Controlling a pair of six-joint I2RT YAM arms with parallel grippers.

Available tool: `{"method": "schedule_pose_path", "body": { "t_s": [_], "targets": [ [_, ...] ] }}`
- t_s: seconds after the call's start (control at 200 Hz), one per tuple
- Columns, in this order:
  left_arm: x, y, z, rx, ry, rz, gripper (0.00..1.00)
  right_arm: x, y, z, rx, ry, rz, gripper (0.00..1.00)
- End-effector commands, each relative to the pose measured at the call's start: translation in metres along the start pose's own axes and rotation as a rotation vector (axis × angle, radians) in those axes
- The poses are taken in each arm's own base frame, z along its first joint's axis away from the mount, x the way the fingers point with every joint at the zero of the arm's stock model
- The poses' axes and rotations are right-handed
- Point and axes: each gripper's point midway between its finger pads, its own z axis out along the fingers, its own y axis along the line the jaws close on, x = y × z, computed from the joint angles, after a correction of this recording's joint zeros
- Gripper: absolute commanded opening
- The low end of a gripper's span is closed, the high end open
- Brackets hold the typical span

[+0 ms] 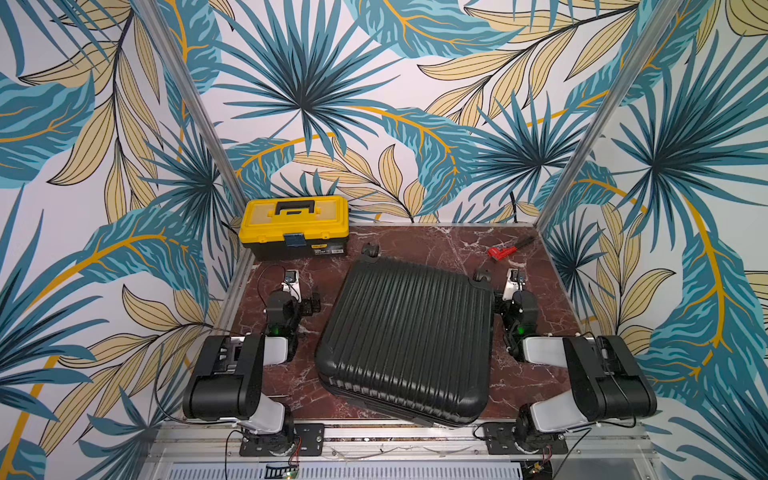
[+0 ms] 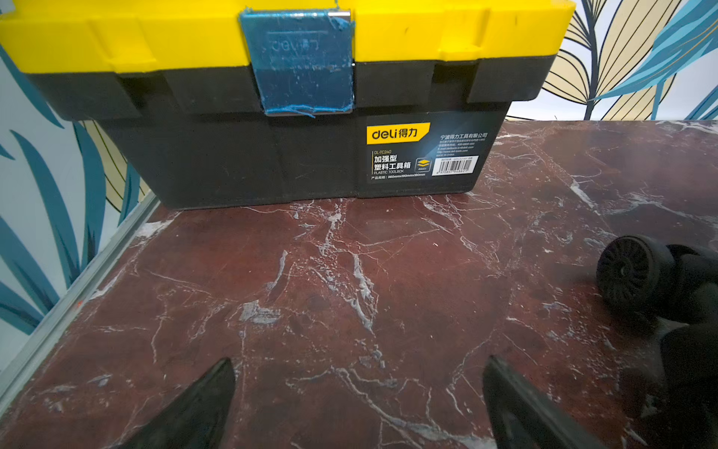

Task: Open the suitcase zippers
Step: Adjust the suitcase at the center of the board.

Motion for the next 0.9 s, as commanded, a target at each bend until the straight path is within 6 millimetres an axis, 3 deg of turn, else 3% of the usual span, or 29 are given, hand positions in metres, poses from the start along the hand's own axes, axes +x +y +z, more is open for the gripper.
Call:
{"method": "schedule_pose_path", "body": {
  "t_s": [0.0, 0.666, 0.721, 0.801, 0.891],
  "targets": [
    [-0.017, 0.001, 0.004, 0.003, -0.050, -0.009, 0.99, -0.003, 0.007, 0.002, -0.027, -0.008, -0.013, 0.99],
    [-0.018, 0.000, 0.003, 0.006, -0.054, -0.011, 0.99, -0.004, 0.007, 0.001, -0.029, -0.015, -0.008, 0.99],
    [-0.030, -0.003, 0.000, 0.020, -0.084, 0.006, 0.99, -0.008, 0.007, -0.004, -0.031, -0.041, -0.007, 0.99],
    [-0.050, -0.006, -0.013, 0.026, -0.111, 0.018, 0.99, -0.029, -0.001, -0.026, -0.008, -0.088, 0.010, 0.99],
    [-0.090, -0.007, -0.042, 0.001, -0.230, -0.002, 0.99, -0.071, -0.019, -0.056, 0.070, -0.166, 0.088, 1.00]
  ]
}}
